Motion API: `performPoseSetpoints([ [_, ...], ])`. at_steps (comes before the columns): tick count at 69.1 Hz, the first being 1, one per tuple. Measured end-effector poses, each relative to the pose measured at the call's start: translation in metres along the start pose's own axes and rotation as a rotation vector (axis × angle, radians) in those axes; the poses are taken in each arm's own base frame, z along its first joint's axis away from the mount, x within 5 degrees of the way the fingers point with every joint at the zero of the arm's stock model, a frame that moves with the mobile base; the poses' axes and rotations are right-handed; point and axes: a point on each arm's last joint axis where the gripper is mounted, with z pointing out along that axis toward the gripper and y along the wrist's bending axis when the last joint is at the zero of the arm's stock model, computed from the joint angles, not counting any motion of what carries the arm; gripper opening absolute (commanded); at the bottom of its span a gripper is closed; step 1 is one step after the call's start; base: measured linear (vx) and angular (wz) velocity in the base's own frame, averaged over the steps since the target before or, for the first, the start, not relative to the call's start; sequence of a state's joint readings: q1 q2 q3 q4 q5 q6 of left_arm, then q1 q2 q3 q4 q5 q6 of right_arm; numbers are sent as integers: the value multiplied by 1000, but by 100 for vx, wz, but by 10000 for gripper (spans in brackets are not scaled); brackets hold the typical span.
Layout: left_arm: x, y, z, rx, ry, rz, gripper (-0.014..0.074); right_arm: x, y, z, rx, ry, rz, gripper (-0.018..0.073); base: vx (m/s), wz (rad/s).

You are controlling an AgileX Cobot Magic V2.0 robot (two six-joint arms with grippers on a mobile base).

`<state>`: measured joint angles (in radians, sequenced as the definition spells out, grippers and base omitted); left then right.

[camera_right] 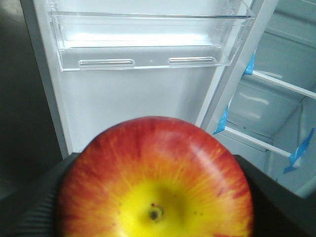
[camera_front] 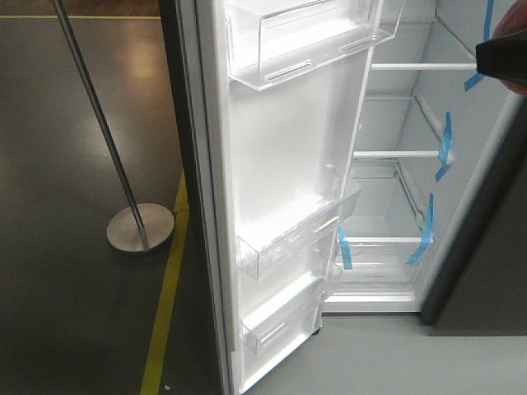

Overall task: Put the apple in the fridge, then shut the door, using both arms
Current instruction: 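Move close to the refrigerator shelves, right gripper holding the apple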

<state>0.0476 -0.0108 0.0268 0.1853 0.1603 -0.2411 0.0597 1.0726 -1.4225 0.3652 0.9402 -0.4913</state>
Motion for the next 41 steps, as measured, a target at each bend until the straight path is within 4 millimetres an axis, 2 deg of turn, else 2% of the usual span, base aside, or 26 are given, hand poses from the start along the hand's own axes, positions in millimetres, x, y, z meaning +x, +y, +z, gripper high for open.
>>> performPoseSetpoints([
  [41, 0, 0, 0, 0, 0, 0, -8, 0, 0, 0, 0, 0, 0, 76, 6, -3],
])
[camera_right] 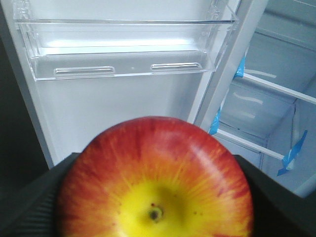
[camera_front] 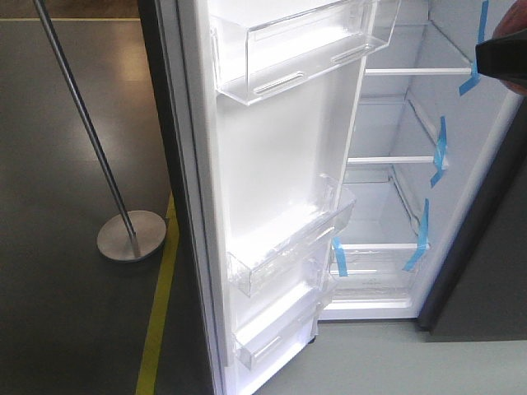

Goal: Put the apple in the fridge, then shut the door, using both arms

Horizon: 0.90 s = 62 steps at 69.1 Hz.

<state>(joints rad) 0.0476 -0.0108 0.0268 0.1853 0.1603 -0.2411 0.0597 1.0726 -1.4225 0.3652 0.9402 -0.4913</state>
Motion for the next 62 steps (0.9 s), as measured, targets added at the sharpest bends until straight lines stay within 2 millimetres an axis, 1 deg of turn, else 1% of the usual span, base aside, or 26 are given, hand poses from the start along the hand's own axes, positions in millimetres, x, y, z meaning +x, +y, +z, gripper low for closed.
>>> performPoseSetpoints([
  [62, 0, 0, 0, 0, 0, 0, -8, 0, 0, 0, 0, 0, 0, 76, 5, 1],
])
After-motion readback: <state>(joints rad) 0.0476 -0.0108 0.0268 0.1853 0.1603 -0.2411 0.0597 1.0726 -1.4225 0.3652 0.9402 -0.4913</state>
